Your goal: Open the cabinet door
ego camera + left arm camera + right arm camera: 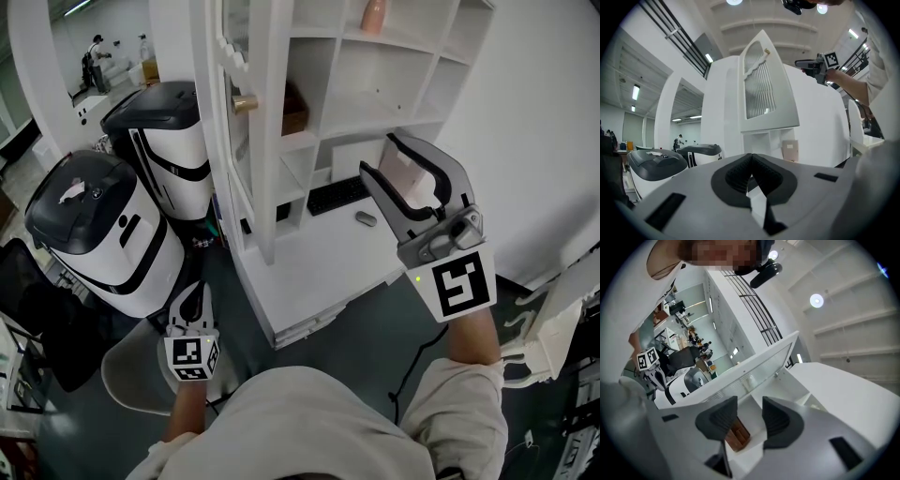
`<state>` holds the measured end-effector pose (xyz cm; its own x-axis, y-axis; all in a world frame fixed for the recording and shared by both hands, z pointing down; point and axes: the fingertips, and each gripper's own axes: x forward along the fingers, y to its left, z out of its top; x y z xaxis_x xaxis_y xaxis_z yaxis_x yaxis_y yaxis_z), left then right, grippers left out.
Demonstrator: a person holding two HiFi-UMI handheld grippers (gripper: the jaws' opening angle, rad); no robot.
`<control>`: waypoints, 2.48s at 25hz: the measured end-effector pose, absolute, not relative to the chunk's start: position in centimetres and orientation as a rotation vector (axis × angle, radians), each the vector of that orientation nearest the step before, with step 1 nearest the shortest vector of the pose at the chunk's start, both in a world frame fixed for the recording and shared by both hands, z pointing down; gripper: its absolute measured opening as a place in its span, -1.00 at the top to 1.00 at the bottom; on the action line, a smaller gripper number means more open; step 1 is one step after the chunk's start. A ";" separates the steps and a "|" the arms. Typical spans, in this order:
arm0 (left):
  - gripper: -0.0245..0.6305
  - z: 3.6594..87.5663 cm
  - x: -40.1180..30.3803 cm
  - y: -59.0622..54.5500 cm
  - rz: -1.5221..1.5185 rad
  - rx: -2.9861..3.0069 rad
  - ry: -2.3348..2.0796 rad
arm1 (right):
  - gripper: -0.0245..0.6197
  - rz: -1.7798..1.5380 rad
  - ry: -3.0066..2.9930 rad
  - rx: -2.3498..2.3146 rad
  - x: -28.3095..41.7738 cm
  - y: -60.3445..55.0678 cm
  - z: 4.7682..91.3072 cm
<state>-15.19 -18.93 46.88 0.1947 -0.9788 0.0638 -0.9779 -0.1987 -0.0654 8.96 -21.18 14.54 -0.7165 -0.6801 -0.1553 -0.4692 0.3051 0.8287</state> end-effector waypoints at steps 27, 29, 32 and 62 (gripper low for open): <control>0.93 46.8 -14.5 -20.1 -0.157 -2.435 1.950 | 0.55 -0.871 -2.580 1.266 13.5 -24.3 24.6; 0.93 46.8 -14.4 -20.2 -0.156 -2.435 1.949 | 0.55 -0.823 -2.592 1.280 13.7 -24.5 25.6; 0.93 46.8 -14.3 -20.2 -0.157 -2.436 1.947 | 0.57 -0.787 -2.605 1.271 13.9 -24.6 27.0; 0.93 46.9 -14.4 -20.6 -0.176 -2.419 1.957 | 0.83 -0.409 -2.643 1.327 14.5 -25.2 38.0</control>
